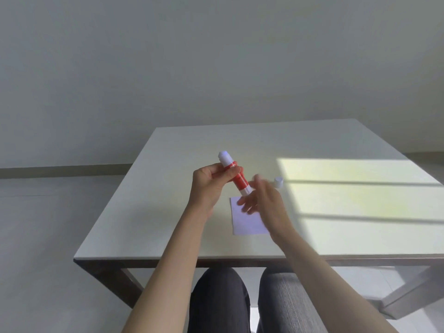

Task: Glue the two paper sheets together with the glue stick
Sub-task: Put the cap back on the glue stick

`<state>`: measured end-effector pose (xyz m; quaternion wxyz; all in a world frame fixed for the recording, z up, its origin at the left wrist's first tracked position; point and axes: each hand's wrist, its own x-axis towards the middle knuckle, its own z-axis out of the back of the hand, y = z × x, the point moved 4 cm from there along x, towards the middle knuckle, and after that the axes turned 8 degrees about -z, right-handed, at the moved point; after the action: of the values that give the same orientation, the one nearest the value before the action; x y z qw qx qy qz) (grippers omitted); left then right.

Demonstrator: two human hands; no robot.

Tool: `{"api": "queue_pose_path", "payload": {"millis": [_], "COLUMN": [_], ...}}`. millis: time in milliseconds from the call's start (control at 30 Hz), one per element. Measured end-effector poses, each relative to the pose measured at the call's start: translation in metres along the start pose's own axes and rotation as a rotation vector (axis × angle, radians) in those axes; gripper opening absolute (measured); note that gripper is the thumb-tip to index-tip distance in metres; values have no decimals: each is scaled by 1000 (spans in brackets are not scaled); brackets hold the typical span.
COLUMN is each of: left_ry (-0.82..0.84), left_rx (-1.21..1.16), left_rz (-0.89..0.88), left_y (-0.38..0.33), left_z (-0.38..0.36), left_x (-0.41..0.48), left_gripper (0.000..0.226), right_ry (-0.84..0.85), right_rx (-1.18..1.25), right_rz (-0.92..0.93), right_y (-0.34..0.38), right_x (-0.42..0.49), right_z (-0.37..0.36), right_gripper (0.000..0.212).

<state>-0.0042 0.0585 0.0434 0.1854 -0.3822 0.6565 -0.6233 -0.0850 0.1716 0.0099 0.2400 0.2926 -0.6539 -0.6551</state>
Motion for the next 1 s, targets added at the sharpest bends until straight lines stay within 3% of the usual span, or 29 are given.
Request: {"api": "queue_pose_path", "payload": {"millis": [67, 133, 200, 300, 333, 367, 400, 533, 600, 633, 700, 800, 833, 933, 1000], "left_ry": [12, 0, -38, -91, -108, -125, -140, -168, -175, -188, -235, -336, -368, -432, -433], "left_rx": [13, 15, 43, 37, 28, 29, 38, 109, 151, 169, 236, 343, 375, 420, 451], "left_rz": [-5, -15, -32, -5, 4, 9, 8, -16, -28, -32, -53, -87, -96, -106, -106], "left_y": [-3, -7, -8, -5, -4, -3, -3, -7, -9, -9, -10, -11, -10, -10, -9], "left_z": [0, 0, 1, -1, -1, 0, 2, 11, 13, 14, 14, 9, 7, 4, 5], "left_x": [0, 0, 1, -2, -3, -4, -4, -5, -6, -6, -6, -10, -11, -12, -11], "left_gripper": [8, 7, 5, 14, 14, 15, 17, 13, 11, 12, 17, 28, 31, 41, 42], "right_ry": [277, 306, 104, -367, -412, -401, -329, 260, 357, 335, 145, -347, -435, -537, -464], "right_rx": [382, 469, 226, -507, -607, -609, -503, 360, 548, 573, 393, -382, -556, -825, -890], "right_rz": [-284, -222, 86, 676, 785, 779, 649, -333, -448, -386, -52, 468, 601, 941, 1011], "right_y": [-4, 0, 3, 13, 13, 13, 11, -2, -6, -3, 1, 5, 6, 7, 6], "right_x": [1, -1, -5, -19, -21, -21, -17, -5, -3, -3, -6, -17, -21, -27, -23], "right_z": [-5, -5, -1, -2, -4, -5, -5, -17, -19, -20, -20, -22, -25, -31, -32], "right_gripper": [53, 33, 18, 23, 26, 29, 34, 57, 40, 28, 9, 28, 30, 37, 38]}}
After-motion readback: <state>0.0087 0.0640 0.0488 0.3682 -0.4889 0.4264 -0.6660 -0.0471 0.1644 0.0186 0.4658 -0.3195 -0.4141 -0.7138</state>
